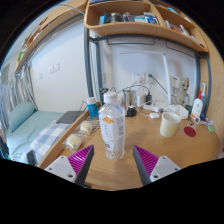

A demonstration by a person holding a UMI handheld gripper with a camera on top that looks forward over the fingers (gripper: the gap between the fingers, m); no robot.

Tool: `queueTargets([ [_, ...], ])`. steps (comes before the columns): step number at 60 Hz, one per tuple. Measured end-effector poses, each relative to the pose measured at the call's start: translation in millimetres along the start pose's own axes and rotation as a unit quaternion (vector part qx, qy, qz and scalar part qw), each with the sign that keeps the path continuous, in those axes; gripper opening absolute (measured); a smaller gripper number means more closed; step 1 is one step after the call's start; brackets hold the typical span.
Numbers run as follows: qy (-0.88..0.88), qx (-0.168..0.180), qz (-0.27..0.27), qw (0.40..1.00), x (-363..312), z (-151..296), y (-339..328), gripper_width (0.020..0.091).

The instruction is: Pour water

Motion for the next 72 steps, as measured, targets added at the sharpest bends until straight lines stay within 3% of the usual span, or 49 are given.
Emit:
queueTargets([
  [3, -0.003, 0.003, -0.001, 1.0, -28, 0, 51, 0.0801],
  [7, -0.008, 0.01, -0.006, 1.0, -33, 4, 71, 0.0802],
  [30, -0.008, 0.074, -0.028, 0.997, -30, 28, 117, 0.078],
  [35, -0.01, 0.091, -0.029, 0.995, -29, 32, 122, 0.07],
  [38, -0.014, 0.103, -0.029, 0.994, -28, 35, 123, 0.0558],
  [46, -0.015, 0.123, -0.012, 0.992, -29, 35, 126, 0.0467],
  [52, -0.023, 0.127, -0.028, 0.991, -28, 33, 127, 0.0381],
  [62, -0.013, 0.135, -0.03, 0.99, -26, 34, 127, 0.0352],
  [72, 0.038, 0.11, -0.005, 0.993, -19, 46, 124, 0.035],
])
Point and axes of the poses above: the point between the fingertips, and its own axes, seen from behind it with the camera up: x to the right, z up, y forward, the way the camera looks, the point moved 7 cm from there along -y, backward, against the way the camera looks, and after that the axes turned 1 degree about z, right-handed, at the moved point
